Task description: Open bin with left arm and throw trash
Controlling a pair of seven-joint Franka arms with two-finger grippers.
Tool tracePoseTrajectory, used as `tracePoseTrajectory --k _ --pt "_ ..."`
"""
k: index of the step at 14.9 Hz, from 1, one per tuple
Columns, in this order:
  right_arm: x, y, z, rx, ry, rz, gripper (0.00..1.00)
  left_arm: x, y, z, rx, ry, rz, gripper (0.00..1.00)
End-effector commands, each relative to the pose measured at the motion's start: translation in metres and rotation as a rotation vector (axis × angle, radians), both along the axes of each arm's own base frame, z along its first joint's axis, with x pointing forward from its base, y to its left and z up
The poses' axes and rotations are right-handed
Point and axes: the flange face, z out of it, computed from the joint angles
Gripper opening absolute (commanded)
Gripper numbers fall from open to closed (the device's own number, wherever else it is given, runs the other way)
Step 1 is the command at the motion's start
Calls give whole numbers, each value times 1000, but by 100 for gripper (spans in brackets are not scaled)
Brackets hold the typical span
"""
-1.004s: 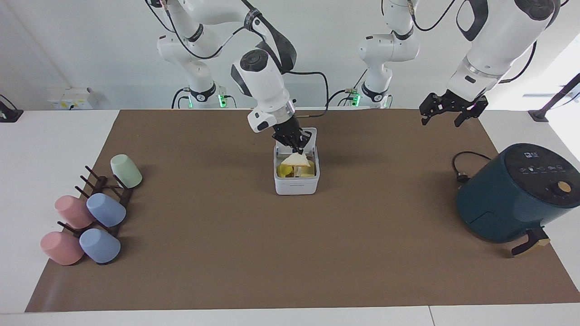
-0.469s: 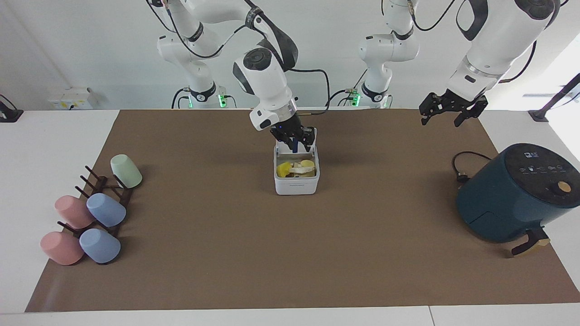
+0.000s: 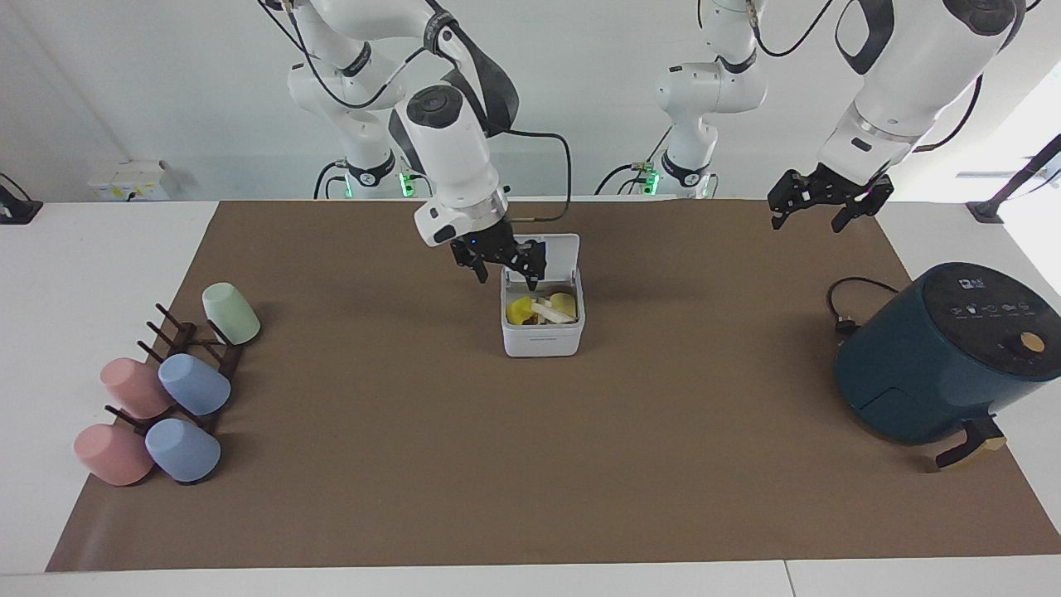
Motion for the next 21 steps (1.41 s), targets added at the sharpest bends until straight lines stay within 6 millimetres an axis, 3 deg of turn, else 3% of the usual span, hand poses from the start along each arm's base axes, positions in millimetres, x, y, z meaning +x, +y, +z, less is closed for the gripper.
tracePoseTrajectory --k 1,7,12,17,21 --pt "12 -30 2 -72 -30 49 100 -4 2 3 -13 -13 13 100" --pt "20 -46 2 -75 -48 78 100 -4 2 3 -13 -13 13 100" --pt "34 -74 4 -85 -75 141 100 -4 2 3 -13 -13 13 100" --pt "59 -163 22 -146 -115 154 100 -4 2 3 -13 -13 13 100" --pt "55 -227 51 -190 -126 137 100 -4 2 3 -13 -12 13 100"
